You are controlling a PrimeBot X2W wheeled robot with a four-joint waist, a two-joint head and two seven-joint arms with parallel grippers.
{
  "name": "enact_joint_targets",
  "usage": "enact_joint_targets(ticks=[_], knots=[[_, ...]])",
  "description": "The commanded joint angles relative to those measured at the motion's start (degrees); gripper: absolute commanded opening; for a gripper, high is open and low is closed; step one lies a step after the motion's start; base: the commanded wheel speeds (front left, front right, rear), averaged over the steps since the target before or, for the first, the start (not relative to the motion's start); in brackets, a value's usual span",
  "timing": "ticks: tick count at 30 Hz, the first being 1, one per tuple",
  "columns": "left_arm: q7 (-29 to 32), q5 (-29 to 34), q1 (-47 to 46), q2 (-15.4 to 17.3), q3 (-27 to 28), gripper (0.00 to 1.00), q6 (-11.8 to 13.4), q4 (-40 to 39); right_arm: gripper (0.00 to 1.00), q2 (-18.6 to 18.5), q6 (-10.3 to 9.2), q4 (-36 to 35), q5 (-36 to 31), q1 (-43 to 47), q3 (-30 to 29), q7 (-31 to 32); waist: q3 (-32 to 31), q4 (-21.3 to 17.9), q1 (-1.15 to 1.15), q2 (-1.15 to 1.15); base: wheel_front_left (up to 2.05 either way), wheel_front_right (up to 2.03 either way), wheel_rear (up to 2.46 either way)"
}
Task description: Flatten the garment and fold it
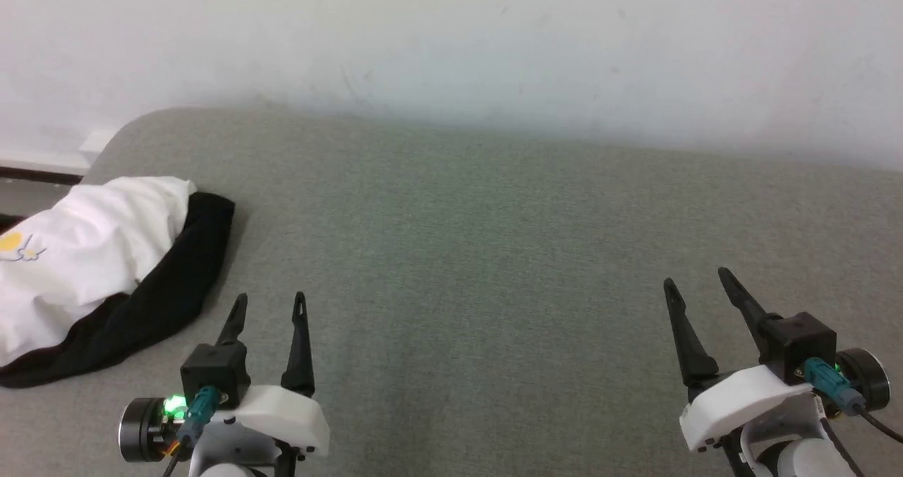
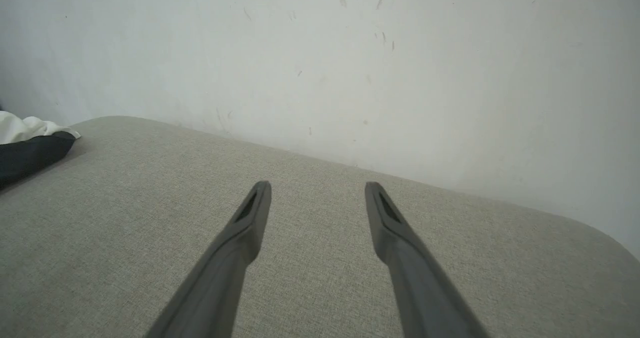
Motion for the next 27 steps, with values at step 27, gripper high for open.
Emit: enact_joint_targets(ticks=[27], knots=[[-2.90,-3.00,1.61,1.91,-0.50,1.00,4.88,-0.13,1.00,0.15,-0.07,2.27,2.11,-1.43,1.36,-2.99,-0.71,10.80,0.00,0.00,0.00,0.00,0.00]])
